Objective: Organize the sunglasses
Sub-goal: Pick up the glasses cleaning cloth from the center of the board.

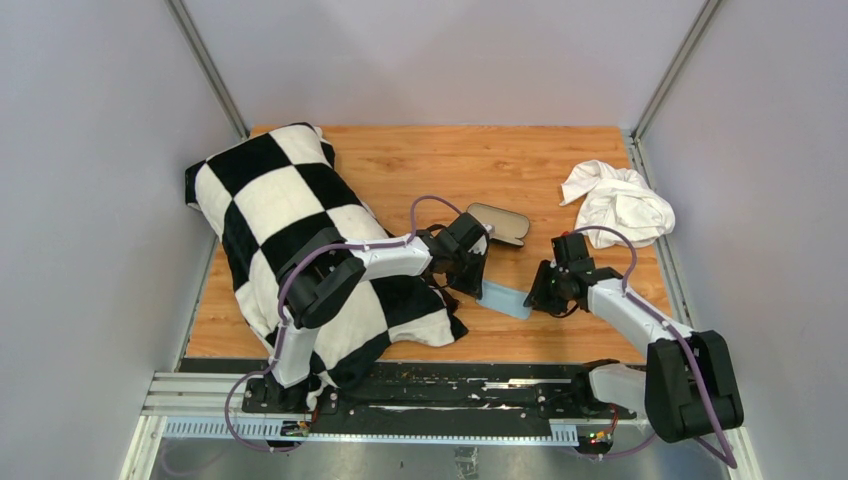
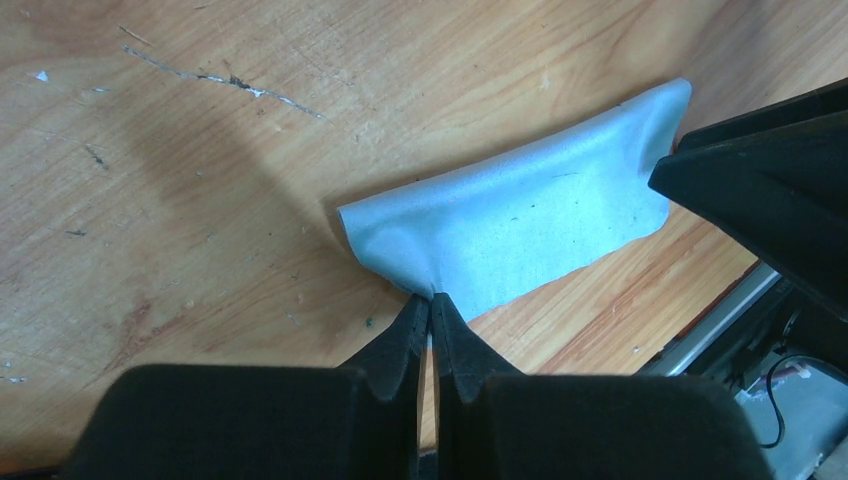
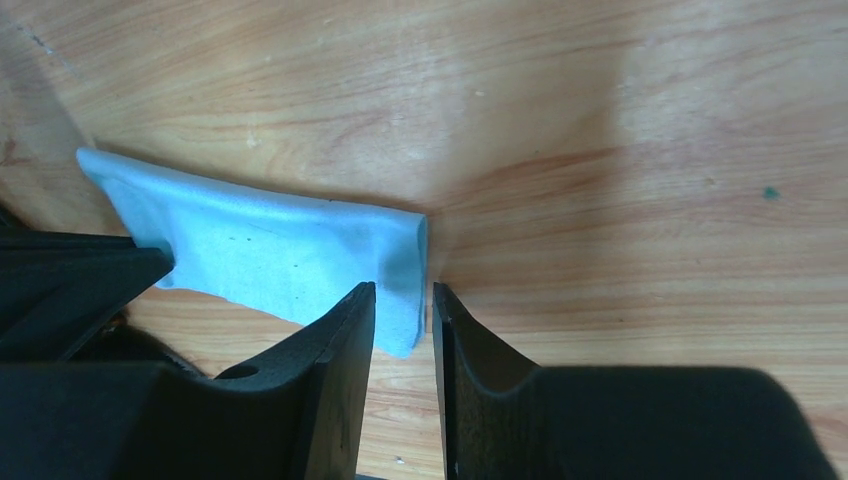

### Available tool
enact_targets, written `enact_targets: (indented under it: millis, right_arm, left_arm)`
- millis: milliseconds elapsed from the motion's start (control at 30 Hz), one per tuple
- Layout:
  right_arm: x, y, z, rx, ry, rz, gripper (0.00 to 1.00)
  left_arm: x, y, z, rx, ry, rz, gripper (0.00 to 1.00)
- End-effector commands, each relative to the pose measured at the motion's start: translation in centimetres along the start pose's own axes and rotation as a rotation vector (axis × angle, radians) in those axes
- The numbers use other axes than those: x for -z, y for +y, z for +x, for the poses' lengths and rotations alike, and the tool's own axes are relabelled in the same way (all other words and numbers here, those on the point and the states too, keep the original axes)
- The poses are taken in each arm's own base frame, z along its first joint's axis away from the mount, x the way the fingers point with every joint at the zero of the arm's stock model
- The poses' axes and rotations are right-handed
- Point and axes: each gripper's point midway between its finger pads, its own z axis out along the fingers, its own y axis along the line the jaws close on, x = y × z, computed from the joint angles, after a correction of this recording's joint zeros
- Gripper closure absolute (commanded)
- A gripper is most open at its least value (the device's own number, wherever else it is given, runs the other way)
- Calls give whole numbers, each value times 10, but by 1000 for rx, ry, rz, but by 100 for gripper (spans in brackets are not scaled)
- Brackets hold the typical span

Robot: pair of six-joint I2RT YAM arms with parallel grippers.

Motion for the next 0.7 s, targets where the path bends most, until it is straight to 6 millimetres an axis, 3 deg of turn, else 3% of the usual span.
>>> enact_targets:
  millis: [0, 100, 400, 667]
  right_arm:
    - [-1, -32, 18, -8, 24, 139, 66]
    - [-3, -34, 21, -6, 39, 150, 67]
    - [-13, -20, 24, 1, 66, 106, 68]
    - [-16, -19, 22, -4, 69, 111, 77]
  left_arm:
    - [-10, 9, 18, -1, 59, -28, 95]
    - [-10, 7, 18, -1, 61, -21, 100]
    - [-12, 4, 18, 2, 63, -3, 100]
    - [-10, 4, 19, 1, 67, -1, 100]
